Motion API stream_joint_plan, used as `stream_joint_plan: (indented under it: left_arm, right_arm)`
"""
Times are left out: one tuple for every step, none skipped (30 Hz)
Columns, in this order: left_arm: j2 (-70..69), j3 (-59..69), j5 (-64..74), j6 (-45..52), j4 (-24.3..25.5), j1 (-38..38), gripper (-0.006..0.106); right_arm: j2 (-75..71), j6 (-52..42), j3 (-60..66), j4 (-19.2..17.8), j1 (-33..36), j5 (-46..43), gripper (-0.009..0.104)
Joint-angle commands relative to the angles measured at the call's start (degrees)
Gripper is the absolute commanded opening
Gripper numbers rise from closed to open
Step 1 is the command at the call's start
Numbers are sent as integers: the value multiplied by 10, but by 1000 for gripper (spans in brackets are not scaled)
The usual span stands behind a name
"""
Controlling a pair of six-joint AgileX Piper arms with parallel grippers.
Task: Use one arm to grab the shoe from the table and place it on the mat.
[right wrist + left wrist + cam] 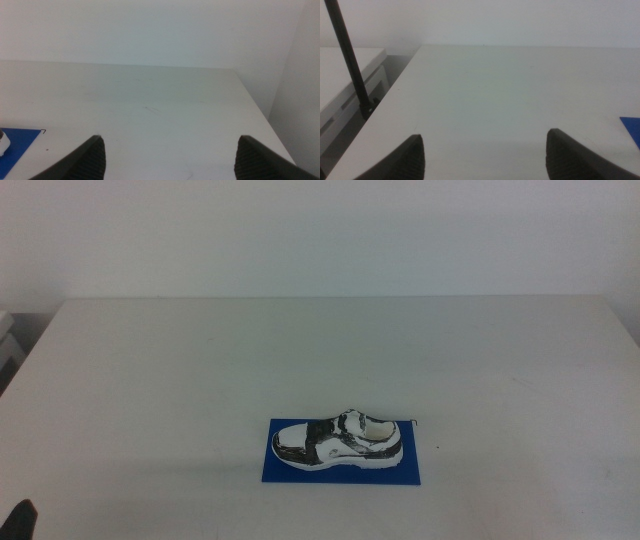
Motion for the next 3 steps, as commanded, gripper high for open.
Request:
stream_joint_plan:
  left_arm:
    - [-16,1,-45,-7,-1,2,80]
    - [-16,1,-45,-7,-1,2,80]
    - [-16,1,-45,-7,-1,2,80]
  right_arm:
    - [-12,-7,-5,-5,2,-46,66]
    - [-12,-7,-5,-5,2,-46,66]
    - [-12,-7,-5,-5,2,-46,66]
